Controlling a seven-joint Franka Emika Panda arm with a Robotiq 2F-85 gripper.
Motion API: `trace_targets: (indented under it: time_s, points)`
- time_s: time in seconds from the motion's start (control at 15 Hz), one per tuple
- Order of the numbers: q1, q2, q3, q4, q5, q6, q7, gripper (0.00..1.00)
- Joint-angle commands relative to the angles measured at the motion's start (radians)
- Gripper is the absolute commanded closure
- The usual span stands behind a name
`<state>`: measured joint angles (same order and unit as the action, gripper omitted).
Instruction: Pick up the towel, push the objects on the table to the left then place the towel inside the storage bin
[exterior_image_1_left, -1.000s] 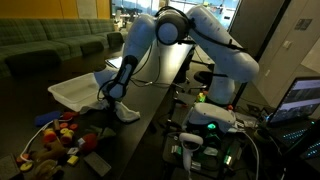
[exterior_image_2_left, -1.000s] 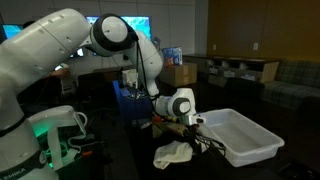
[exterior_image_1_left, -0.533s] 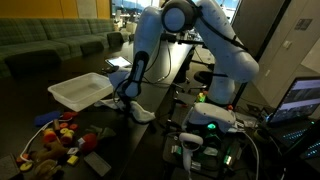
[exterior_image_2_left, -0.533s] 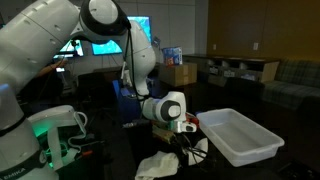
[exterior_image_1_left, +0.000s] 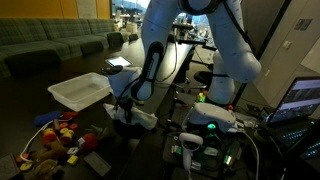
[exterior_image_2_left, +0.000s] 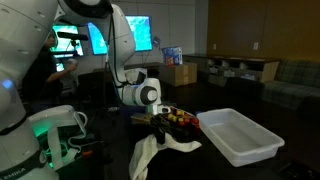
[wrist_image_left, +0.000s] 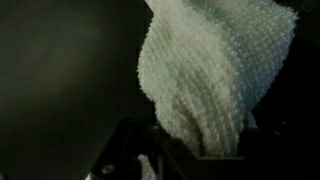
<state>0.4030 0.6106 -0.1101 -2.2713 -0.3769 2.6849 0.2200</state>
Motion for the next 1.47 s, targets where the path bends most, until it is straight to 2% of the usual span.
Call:
trace_targets:
  time_s: [0.0,0.4,1.0,1.4]
  points:
    - [0.03,-0.022,0.07,0.004,-0.011,0.013,-0.01,0.9]
    - [0.033,0.061,0.179,0.124,0.022,-0.006,-0.073,0.9]
    - [0.114,0.132,0.2,0.316,0.012,0.041,-0.067,0.9]
    - [0.105,0.077,0.246,0.347,0.045,0.068,-0.088,0.9]
